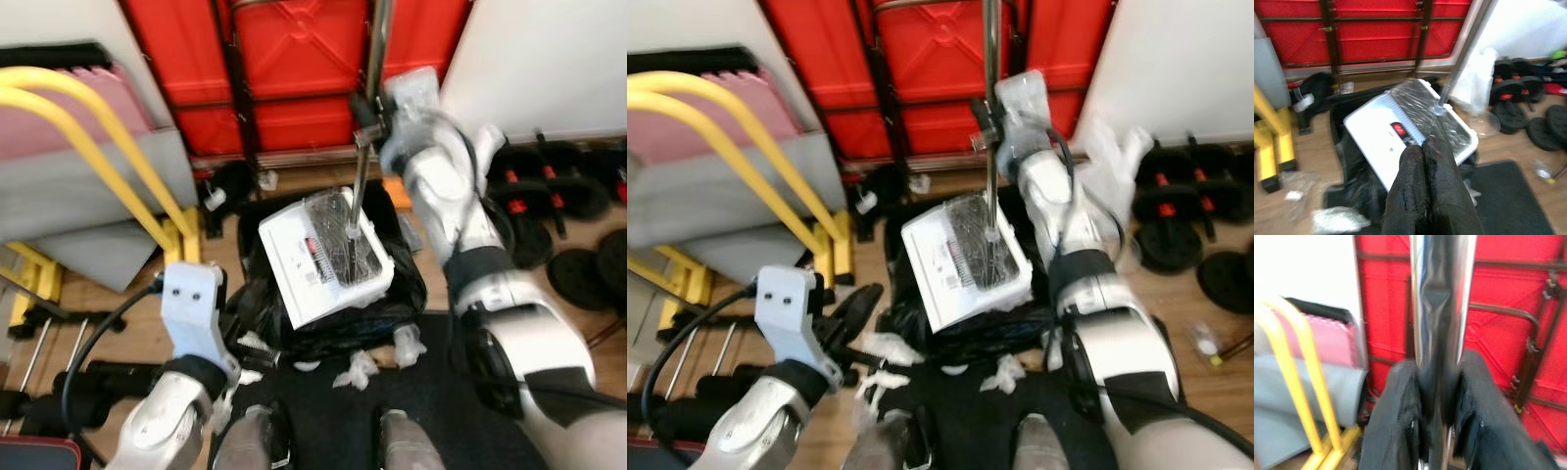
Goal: Sweep floor
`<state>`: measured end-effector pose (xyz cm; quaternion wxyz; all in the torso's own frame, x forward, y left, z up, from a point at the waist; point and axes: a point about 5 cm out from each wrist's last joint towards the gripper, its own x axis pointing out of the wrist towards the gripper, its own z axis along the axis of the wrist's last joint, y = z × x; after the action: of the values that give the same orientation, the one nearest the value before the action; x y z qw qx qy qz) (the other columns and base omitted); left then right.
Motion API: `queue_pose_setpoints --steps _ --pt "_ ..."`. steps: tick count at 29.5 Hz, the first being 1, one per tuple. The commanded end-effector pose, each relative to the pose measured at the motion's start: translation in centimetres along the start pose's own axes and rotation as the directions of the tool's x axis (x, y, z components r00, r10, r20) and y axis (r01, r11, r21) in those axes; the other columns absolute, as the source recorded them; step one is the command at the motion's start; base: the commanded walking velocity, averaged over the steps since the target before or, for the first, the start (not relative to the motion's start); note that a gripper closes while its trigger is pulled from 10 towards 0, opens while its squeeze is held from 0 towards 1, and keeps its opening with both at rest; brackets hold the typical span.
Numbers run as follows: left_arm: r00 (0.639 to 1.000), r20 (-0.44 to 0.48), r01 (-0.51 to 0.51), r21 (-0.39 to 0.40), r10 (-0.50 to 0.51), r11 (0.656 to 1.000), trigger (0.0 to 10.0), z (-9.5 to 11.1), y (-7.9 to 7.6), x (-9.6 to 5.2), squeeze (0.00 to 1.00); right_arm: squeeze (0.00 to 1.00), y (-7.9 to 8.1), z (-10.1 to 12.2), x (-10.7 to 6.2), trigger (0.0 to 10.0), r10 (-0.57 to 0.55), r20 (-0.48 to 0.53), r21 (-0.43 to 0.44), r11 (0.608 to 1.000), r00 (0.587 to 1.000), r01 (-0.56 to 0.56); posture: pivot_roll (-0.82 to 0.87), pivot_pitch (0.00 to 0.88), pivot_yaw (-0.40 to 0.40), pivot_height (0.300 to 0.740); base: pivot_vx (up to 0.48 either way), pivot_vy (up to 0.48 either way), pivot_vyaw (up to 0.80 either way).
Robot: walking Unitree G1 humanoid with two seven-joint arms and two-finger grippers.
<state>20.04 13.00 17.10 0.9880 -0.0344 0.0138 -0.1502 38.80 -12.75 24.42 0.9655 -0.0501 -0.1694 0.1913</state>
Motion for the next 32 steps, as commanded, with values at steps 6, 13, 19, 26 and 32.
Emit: queue_pose_setpoints --steps 6,13,19,26,32 --pt "0.999 -0.008 -0.043 0.052 0.043 0.998 10.0 -0.4 0.8 0.9 0.0 0.0 0.0 0.2 -2.3 10.0 -0.017 0.054 0.019 1.0 0.998 0.016 -0.09 0.138 0.019 0.74 0.0 0.0 0.0" --pt "0.997 0.003 -0.074 0.102 0.074 0.992 10.0 -0.5 1.8 2.0 0.0 0.0 0.5 -2.5 -7.6 10.0 0.005 -0.047 -0.019 1.0 0.999 -0.005 -0.12 0.082 0.03 0.74 0.206 0.0 0.0" --pt "0.992 -0.039 -0.118 0.117 0.124 0.986 10.0 -1.5 2.7 1.9 0.0 0.0 0.9 -3.4 -10.1 10.0 0.007 -0.113 -0.005 1.0 0.994 -0.008 -0.13 0.041 0.031 0.74 0.0 0.0 0.0" --pt "0.986 -0.093 -0.132 0.098 0.141 0.986 10.0 -2.8 2.8 1.8 0.0 0.0 2.4 -4.9 -12.2 10.0 -0.003 -0.176 0.031 0.999 0.984 0.008 -0.13 0.0 0.023 0.74 0.0 0.0 0.0" --pt "0.985 -0.086 -0.14 0.122 0.151 0.983 10.0 -3.2 3.1 2.0 0.0 0.0 2.8 -5.2 -12.5 10.0 -0.005 -0.194 0.046 0.999 0.981 0.014 -0.14 0.0 0.023 0.74 0.0 0.0 0.0"
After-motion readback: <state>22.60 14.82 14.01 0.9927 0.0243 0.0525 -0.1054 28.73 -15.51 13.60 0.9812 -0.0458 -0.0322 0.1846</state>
